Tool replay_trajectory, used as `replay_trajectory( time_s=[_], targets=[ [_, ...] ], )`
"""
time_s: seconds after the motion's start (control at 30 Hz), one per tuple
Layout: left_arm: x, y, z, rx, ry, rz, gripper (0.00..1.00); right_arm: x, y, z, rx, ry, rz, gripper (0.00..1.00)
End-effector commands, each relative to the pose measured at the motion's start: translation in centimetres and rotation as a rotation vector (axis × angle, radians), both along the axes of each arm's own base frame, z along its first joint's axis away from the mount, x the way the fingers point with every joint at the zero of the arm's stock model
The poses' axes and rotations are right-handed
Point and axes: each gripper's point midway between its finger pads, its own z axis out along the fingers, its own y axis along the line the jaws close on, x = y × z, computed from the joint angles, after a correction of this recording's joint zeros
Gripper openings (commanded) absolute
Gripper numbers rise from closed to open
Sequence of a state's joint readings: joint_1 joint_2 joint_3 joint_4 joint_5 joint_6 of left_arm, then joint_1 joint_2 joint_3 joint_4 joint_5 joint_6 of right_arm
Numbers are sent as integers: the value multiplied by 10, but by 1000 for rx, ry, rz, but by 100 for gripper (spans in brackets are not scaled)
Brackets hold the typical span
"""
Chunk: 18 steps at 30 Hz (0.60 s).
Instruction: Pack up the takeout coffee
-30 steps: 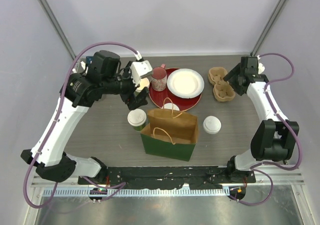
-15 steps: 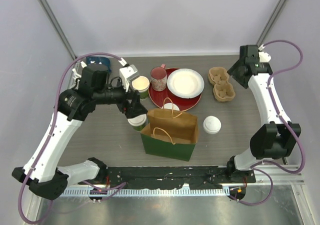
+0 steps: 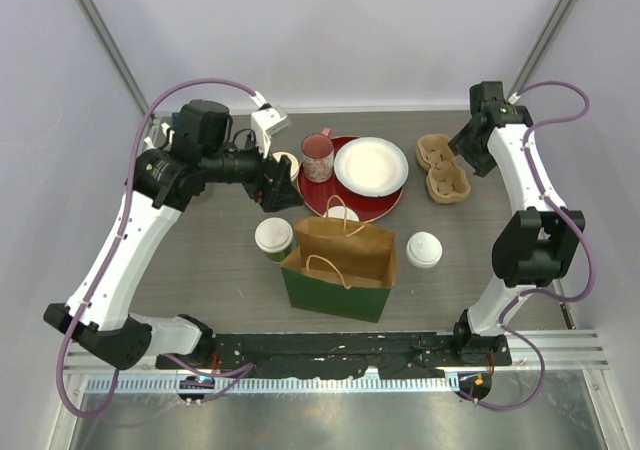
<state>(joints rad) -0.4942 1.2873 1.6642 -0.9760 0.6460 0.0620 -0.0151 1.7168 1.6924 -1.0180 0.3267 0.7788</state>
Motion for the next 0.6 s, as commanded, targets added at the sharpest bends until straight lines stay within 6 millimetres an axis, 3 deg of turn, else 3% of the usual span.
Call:
replay_trajectory(
  time_s=[0.0,0.13,0.17,0.3,0.47,0.5,0.57],
  targets=[
    [12,10,10,56,-78,23,79,9,5,-2,55,-17,-61,67],
    [7,10,5,42,-93,3,77,25,6,-24,90,-10,-145,67],
    [3,9,-5,46,-68,-9,77,27,8,-26,98,-9,-155,67],
    [-8,8,-13,38,-10,-39,77,49,8,-23,107,-76,-222,67],
    [-7,0,-19,0,13,-48,77,68,7,-43,123,-61,-283,70],
    [-8,0,-19,-4,17,-53,77,73,21,-44,129,-63,-255,72],
    [-12,-1,-22,-6,19,-79,77,83,26,-54,136,-51,-247,73]
  ],
)
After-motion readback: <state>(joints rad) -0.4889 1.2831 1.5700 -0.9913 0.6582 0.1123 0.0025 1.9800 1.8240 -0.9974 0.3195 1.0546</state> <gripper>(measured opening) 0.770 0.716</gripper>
